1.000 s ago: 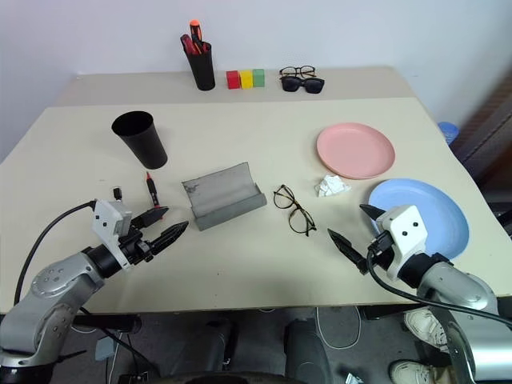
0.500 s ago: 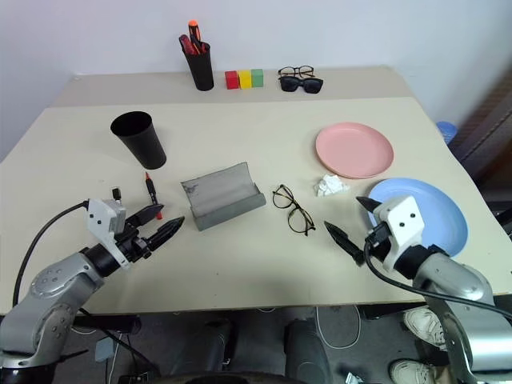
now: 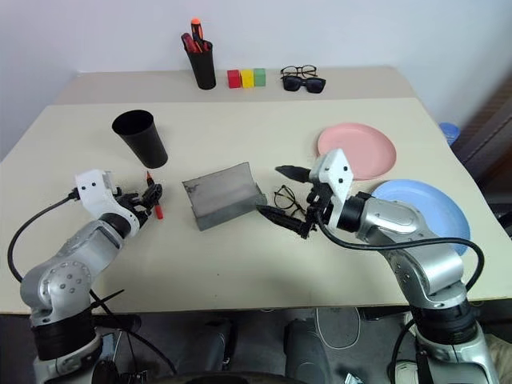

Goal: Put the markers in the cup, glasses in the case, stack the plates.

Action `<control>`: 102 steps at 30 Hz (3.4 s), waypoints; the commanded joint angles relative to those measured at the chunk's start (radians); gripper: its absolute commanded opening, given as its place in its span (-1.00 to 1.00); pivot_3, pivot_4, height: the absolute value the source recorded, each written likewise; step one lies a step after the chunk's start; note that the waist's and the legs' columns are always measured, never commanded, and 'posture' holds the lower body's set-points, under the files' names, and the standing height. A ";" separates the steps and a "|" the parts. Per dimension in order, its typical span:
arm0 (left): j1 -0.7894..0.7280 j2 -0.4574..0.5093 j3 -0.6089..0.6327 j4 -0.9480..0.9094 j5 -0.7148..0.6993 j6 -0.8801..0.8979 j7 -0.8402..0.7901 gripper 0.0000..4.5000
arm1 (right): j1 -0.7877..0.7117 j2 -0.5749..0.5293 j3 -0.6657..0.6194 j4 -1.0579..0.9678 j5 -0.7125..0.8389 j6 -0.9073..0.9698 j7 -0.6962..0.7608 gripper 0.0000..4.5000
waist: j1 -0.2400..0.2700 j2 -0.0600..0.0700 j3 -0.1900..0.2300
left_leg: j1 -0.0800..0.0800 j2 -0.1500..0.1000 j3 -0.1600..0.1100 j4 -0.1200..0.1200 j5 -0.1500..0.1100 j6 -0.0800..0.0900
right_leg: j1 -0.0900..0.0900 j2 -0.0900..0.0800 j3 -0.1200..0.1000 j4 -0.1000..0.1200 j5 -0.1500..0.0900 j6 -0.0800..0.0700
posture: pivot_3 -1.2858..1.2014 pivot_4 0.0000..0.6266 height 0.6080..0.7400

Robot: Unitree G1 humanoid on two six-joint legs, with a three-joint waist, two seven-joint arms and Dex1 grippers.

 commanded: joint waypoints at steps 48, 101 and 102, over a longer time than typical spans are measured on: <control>-0.575 -0.150 0.267 0.339 0.385 0.349 0.300 0.47 | 0.050 0.023 -0.004 0.015 -0.130 -0.148 0.015 1.00 | -0.001 -0.009 0.005 | 0.000 -0.001 0.002 0.000 0.003 -0.005 | -0.001 0.001 0.000 0.000 0.003 0.001 | 0.03 -0.52 1.00; -0.663 0.211 -0.256 0.968 0.912 -1.303 0.040 -0.99 | -0.113 0.092 0.002 0.118 -0.132 -0.181 0.007 1.00 | -0.014 -0.009 0.006 | -0.001 -0.001 0.002 -0.001 0.007 -0.005 | -0.002 0.001 0.000 0.000 0.008 0.001 | 0.03 -0.52 1.00; -0.690 0.213 -0.259 1.026 0.915 -1.333 0.051 -0.99 | -0.112 0.092 0.001 0.116 -0.132 -0.181 0.004 1.00 | -0.014 -0.009 0.006 | -0.001 -0.001 0.002 -0.001 0.007 -0.005 | -0.002 0.001 0.000 0.000 0.008 0.001 | 0.03 -0.52 1.00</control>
